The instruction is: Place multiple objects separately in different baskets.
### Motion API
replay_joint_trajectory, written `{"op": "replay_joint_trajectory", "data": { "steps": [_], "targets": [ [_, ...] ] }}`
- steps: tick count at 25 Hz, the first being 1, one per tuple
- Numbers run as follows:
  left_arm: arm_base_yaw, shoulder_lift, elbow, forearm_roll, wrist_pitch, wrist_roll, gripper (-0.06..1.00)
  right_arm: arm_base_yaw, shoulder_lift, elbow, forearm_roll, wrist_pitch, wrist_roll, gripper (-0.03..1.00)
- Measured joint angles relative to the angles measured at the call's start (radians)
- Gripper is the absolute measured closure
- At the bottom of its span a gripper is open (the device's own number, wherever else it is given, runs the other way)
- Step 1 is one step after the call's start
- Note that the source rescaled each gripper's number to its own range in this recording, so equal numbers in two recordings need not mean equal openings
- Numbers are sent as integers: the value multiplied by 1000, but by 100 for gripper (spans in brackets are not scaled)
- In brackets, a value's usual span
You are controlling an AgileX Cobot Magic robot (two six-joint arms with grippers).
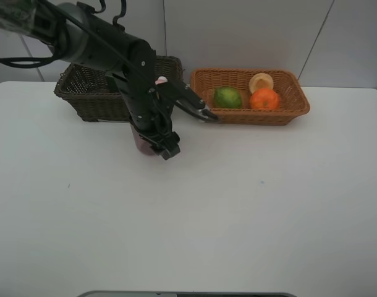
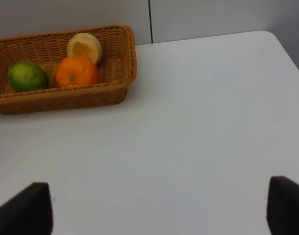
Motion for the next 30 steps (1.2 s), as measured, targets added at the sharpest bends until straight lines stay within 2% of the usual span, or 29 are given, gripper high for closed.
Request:
{"op": "replay_joint_trajectory", "data": {
  "steps": [4,5,6,26,30],
  "targets": [
    [0,4,0,0,0,0,81,0,0,0,0,0,0,7],
    [0,4,0,6,0,3,92,0,0,0,0,0,0,7],
    [0,3,0,5,0,3,94,0,0,0,0,0,0,7],
    [0,1,0,5,2,1,94,0,0,0,0,0,0,7],
    [0,-29,0,3,51,-81,94,0,0,0,0,0,0,7]
  ]
}}
